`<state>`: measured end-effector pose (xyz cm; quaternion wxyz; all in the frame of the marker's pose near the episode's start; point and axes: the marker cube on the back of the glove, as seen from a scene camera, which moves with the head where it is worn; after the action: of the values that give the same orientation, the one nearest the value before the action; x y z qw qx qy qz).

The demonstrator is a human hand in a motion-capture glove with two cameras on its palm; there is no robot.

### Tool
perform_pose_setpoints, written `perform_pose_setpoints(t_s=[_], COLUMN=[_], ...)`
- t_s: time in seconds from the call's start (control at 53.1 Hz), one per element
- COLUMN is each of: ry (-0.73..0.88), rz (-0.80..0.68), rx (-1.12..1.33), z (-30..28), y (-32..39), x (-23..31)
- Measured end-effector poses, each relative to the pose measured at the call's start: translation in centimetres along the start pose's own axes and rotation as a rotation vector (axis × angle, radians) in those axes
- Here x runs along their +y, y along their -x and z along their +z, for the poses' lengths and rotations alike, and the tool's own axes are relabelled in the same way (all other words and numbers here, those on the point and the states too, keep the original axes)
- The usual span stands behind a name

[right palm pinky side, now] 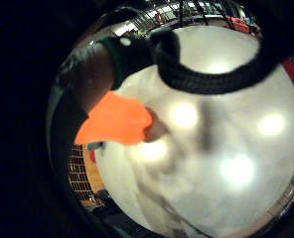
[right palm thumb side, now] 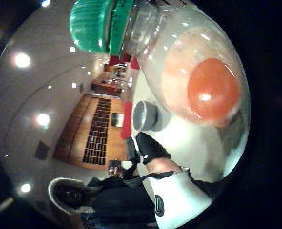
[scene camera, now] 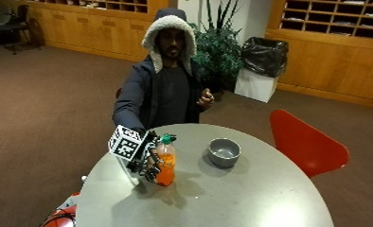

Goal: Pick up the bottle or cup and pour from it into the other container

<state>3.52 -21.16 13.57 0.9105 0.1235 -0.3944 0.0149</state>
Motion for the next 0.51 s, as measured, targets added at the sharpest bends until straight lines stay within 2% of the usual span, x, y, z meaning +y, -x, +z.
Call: perform_pose_setpoints(t_s=[0.075,0.396,0.433,0.509], ry=[0.077,-0.147,-0.162,-0.203], rz=[0.105,0.090,0.063,-0.094], rx=[-0.055,-0.224,-0.225,-0.226], z=[0.5,2.6,2.6,2.5], y=[0.0,-1.0,-1.1,-1.7], x=[0.7,-0.3,-0.3,-0.2])
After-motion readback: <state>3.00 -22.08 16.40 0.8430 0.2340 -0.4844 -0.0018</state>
